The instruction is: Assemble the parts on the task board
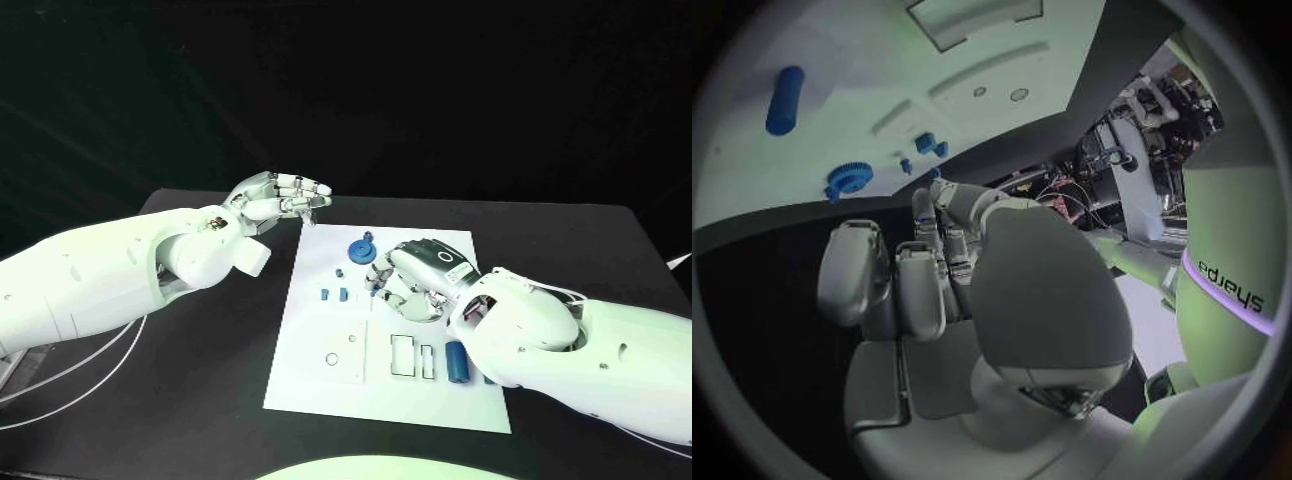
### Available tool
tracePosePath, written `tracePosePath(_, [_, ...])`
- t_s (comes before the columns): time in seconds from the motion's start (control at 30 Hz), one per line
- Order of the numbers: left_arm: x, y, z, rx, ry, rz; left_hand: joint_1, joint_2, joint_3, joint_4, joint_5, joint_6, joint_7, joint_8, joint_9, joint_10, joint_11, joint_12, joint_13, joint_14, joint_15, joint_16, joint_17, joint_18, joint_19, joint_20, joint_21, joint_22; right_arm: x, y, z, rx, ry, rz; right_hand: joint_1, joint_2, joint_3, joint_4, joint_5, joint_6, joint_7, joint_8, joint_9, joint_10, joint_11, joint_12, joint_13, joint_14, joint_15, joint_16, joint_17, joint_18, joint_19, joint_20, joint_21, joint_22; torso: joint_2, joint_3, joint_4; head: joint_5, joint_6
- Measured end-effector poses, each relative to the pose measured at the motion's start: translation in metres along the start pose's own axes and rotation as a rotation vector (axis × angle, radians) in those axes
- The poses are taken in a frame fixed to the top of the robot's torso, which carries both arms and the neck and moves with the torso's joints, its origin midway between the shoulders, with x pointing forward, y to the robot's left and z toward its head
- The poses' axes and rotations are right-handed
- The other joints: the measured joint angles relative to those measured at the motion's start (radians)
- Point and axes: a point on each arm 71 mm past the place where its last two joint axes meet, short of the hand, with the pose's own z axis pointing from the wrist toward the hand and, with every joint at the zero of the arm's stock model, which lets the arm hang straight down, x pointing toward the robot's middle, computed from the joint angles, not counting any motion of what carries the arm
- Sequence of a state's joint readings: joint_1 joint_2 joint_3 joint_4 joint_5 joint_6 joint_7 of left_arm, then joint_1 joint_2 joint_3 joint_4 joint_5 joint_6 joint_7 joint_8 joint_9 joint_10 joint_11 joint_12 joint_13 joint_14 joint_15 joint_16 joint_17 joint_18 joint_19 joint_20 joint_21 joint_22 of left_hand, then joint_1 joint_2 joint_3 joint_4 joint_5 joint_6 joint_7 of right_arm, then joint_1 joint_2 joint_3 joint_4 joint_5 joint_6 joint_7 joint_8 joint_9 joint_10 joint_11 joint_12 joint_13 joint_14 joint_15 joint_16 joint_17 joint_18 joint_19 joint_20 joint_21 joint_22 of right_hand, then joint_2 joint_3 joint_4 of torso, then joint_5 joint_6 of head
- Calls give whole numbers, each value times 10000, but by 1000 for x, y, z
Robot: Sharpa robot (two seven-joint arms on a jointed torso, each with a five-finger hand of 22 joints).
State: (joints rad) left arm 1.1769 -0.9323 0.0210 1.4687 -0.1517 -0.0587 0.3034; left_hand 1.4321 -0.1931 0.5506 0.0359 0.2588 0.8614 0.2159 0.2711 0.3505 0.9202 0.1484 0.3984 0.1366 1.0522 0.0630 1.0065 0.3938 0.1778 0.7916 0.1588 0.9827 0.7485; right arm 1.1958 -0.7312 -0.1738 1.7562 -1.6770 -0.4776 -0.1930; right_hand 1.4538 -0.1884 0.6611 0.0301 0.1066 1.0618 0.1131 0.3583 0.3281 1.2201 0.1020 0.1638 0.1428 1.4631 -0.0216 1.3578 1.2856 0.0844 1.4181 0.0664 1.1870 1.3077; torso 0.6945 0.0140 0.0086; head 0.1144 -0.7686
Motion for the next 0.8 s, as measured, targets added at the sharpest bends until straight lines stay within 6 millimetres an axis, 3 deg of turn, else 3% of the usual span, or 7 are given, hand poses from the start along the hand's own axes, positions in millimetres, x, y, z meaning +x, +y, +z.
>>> tracePosePath(0.2, [-1, 2, 2, -24, -39, 12, -39, 39, -29, 29, 0, 0, 0, 0, 0, 0, 0, -4, 0, 0, 0, 0, -1, 0, 0, 0, 0, -9, 22, 7, 2, -109, 305, 277, -1, 1, 28, -28, 0, 38, 38, -8, -4, 1, -2, -5, 0, 0, 0, 0, 0, 0, 0, 0, 0, -1, 6, 6, -2, 312, -122])
tracePosePath(0.43, [-2, 3, 4, -52, -95, 31, -39, 39, -29, 29, 0, 0, 0, 0, 0, 1, 0, -4, 1, 0, 0, 0, -1, 0, 0, 0, 0, -9, 39, 13, 5, -240, 510, 438, -52, 52, 30, -30, 0, 38, 38, -36, -3, 9, -10, -24, 0, 0, 0, 0, 0, 0, 0, 0, 0, -2, 4, 31, -16, 556, -233])
tracePosePath(0.8, [-1, 3, 5, -58, -64, 21, -38, 39, -28, 28, 0, 0, 0, 0, 1, 1, 0, -4, 1, 0, 0, 0, -1, 1, 0, 0, 0, -8, 55, 18, 4, -288, 751, 519, -52, 52, 28, -82, -1, 37, 37, -47, 3, 11, -12, -24, 0, 1, 1, 0, 0, 0, -1, 0, 0, -3, 4, 33, -30, 680, -379])
